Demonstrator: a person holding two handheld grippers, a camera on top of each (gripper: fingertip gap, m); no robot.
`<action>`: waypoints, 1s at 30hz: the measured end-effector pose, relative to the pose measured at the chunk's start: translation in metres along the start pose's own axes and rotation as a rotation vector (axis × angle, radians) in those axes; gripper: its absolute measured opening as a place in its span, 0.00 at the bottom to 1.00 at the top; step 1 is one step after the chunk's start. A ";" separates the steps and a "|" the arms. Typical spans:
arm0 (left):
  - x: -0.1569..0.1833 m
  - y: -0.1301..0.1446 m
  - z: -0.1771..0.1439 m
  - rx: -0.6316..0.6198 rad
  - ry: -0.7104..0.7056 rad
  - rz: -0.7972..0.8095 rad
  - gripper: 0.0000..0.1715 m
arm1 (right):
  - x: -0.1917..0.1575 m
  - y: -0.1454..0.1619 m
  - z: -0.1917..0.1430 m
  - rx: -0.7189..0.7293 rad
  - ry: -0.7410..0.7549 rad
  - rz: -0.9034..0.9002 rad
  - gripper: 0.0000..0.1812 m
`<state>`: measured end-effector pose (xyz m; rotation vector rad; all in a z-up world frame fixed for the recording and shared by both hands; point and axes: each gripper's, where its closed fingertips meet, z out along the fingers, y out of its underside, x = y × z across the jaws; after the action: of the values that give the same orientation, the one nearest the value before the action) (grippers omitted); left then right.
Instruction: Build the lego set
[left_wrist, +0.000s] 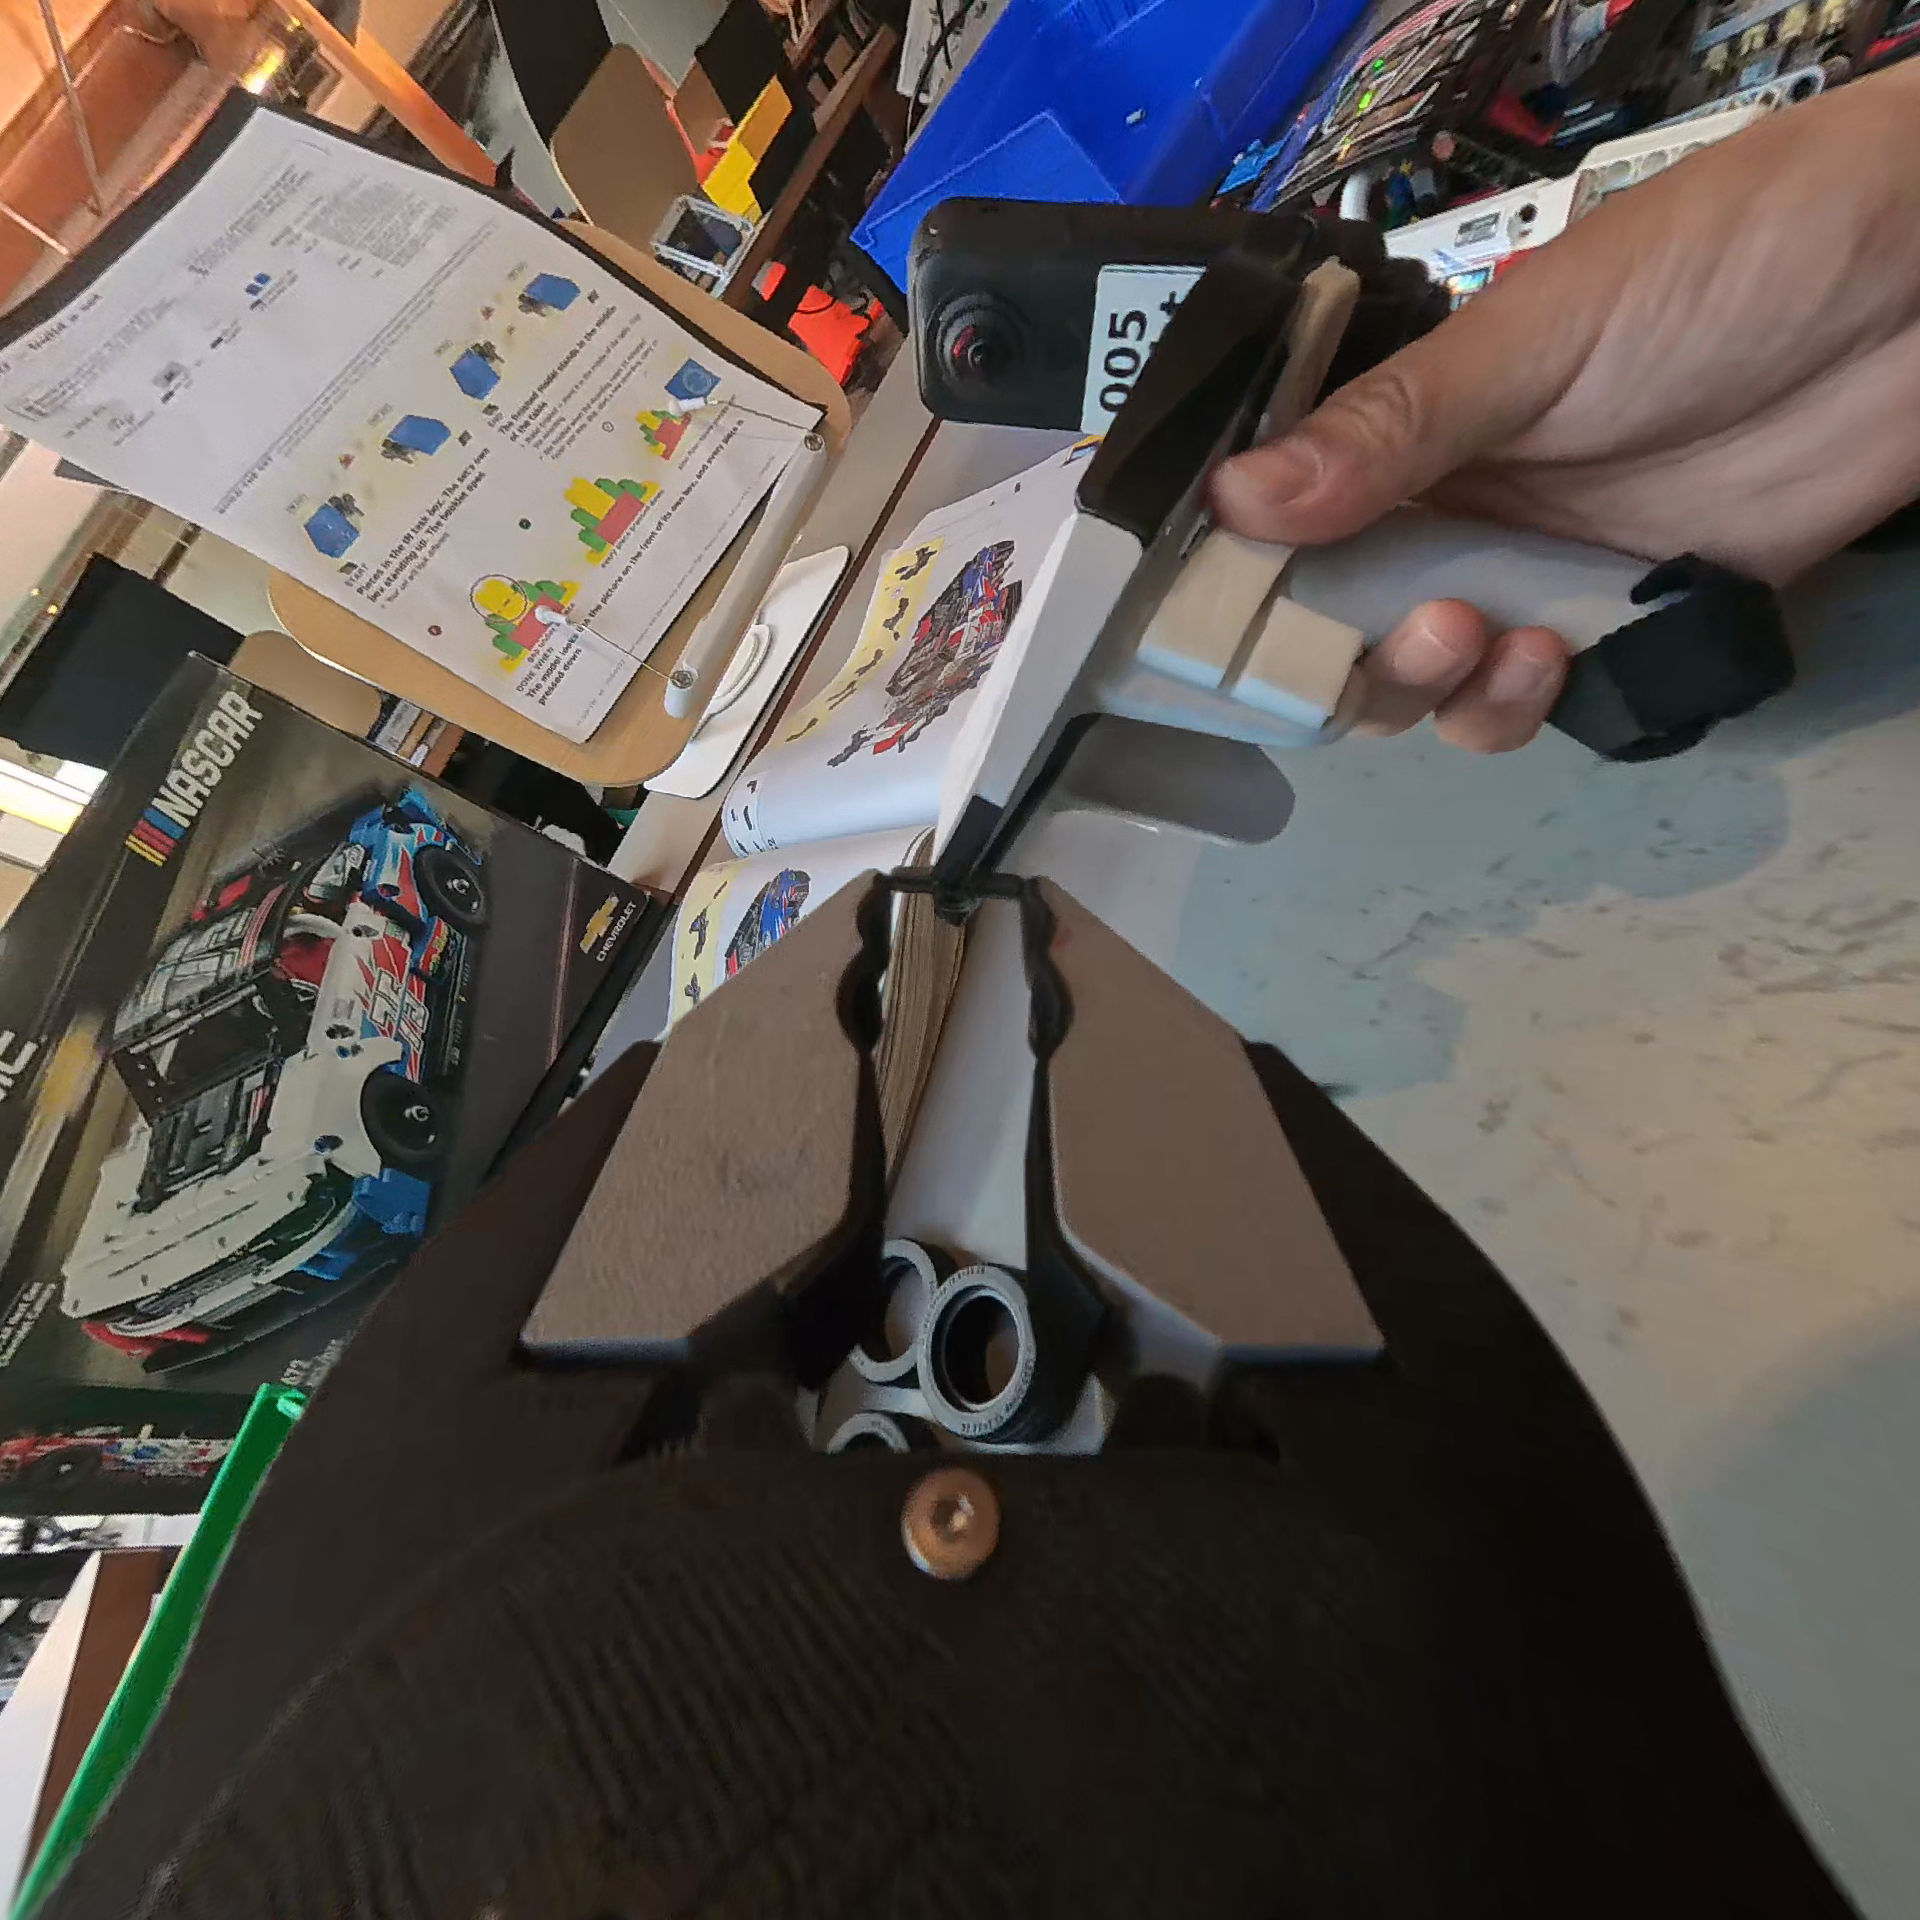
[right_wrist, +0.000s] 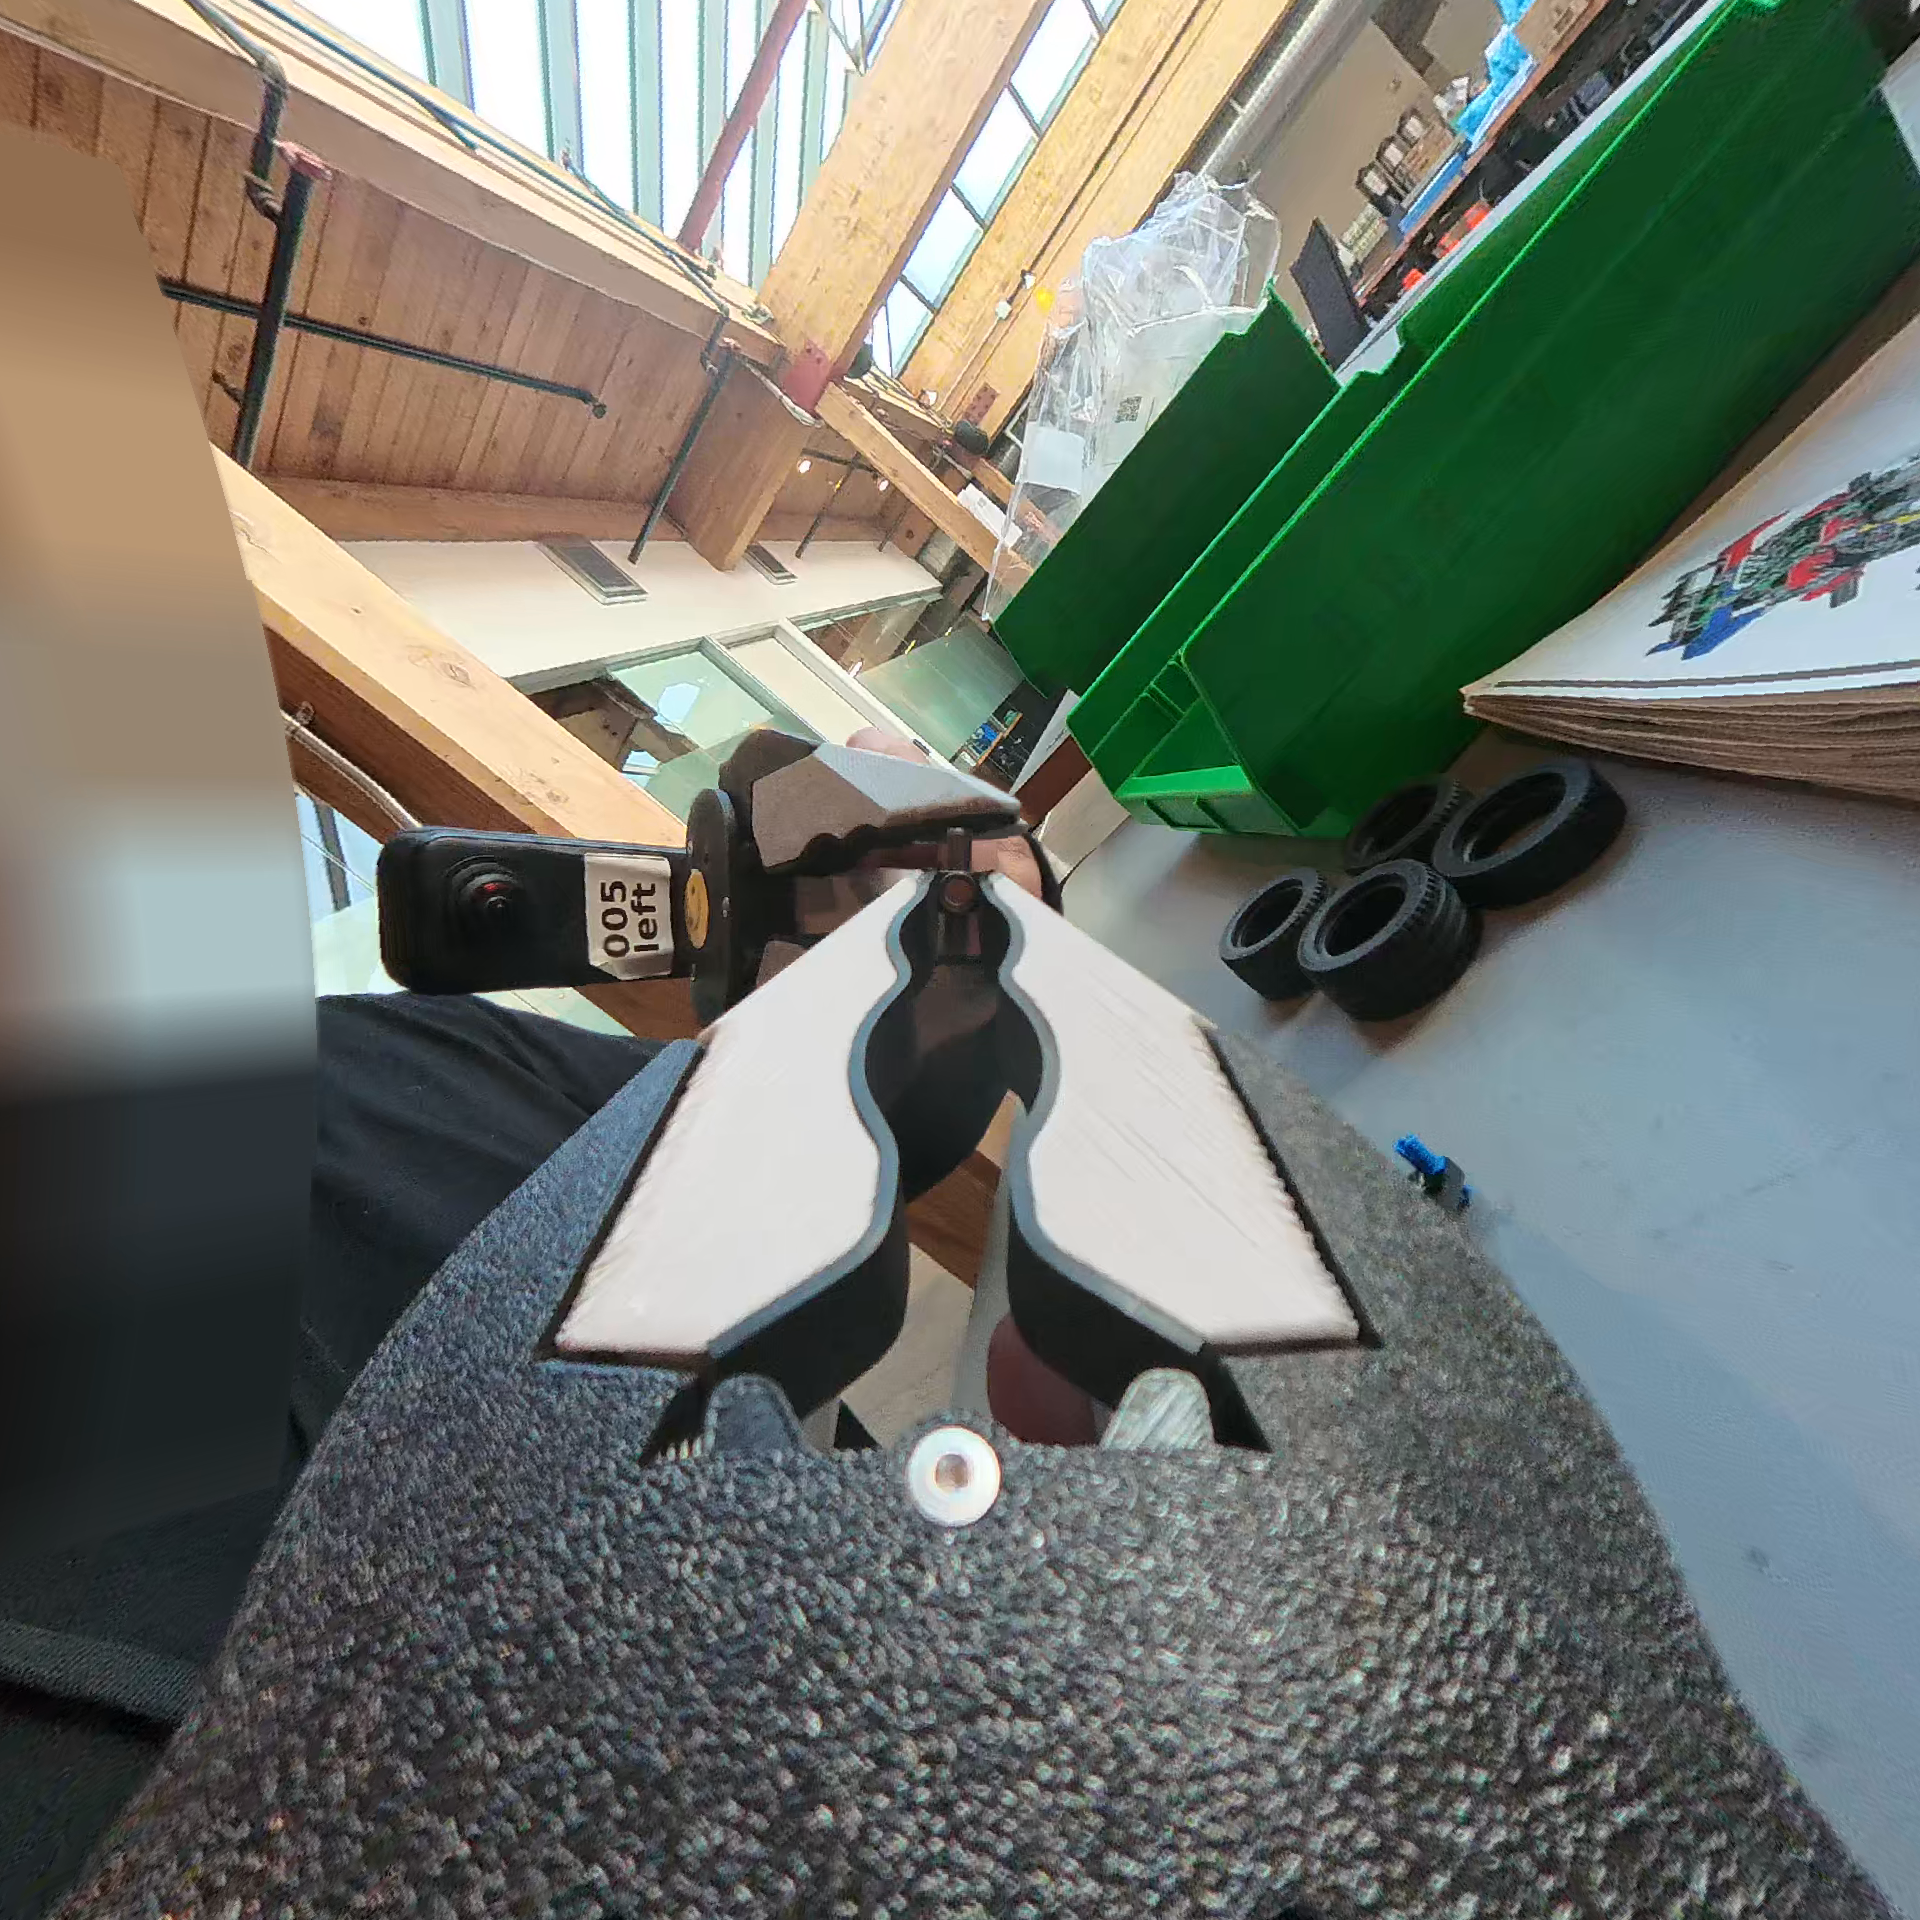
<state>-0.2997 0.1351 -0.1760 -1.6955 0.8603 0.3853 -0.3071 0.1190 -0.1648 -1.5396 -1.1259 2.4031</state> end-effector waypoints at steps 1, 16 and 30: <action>0.001 0.001 0.000 -0.003 0.005 0.021 0.13 | 0.001 0.001 0.000 -0.004 0.007 -0.005 0.04; 0.019 0.015 0.003 -0.097 0.212 0.343 0.12 | 0.014 0.012 -0.009 -0.295 0.190 -0.208 0.02; 0.028 0.011 0.005 -0.050 0.409 -0.473 0.10 | 0.010 -0.004 -0.006 -0.100 0.192 -0.272 0.02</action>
<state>-0.2879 0.1288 -0.2035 -1.9909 0.7064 -0.2716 -0.3079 0.1293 -0.1714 -1.4950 -1.3321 2.0083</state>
